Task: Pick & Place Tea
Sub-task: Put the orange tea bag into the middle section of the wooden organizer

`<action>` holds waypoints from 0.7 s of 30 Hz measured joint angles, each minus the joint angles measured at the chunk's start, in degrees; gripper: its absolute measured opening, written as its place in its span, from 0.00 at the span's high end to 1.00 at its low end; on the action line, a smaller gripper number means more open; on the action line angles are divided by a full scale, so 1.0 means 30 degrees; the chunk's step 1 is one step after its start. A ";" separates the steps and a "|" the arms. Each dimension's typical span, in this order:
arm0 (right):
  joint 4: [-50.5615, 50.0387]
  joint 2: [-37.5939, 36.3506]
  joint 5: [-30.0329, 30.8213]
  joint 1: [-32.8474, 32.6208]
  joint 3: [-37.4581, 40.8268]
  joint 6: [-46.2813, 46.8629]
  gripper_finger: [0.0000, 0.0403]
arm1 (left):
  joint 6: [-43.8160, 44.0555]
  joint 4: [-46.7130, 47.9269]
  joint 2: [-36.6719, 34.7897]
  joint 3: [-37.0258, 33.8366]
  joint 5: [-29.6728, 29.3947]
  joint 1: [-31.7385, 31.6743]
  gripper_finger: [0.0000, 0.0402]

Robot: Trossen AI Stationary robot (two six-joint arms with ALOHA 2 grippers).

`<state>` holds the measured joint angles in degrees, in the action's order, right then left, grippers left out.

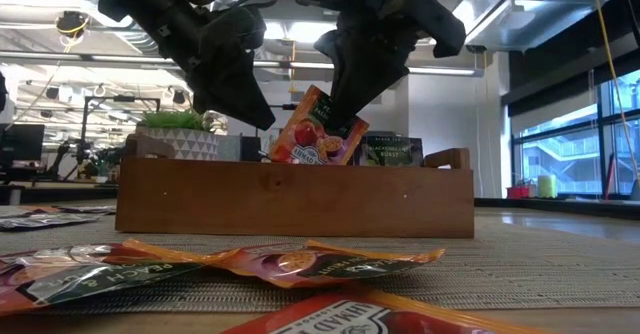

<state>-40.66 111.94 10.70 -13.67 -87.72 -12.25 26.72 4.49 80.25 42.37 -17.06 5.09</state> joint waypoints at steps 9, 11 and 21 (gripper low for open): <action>-0.0007 0.0000 0.0067 0.0000 0.0007 -0.0007 0.94 | 0.0007 0.0000 0.0000 0.0000 0.0000 0.0006 0.81; -0.0007 0.0000 0.0067 0.0000 0.0007 0.0029 0.94 | 0.0007 -0.0002 0.0000 0.0000 -0.0007 -0.0001 0.80; -0.0071 -0.0007 0.0052 0.0000 0.0007 0.0108 0.94 | 0.0005 -0.0004 0.0000 0.0000 -0.0007 0.0004 0.81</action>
<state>-40.88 111.92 10.85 -13.67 -87.70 -11.93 26.74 4.48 80.25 42.37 -17.08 5.10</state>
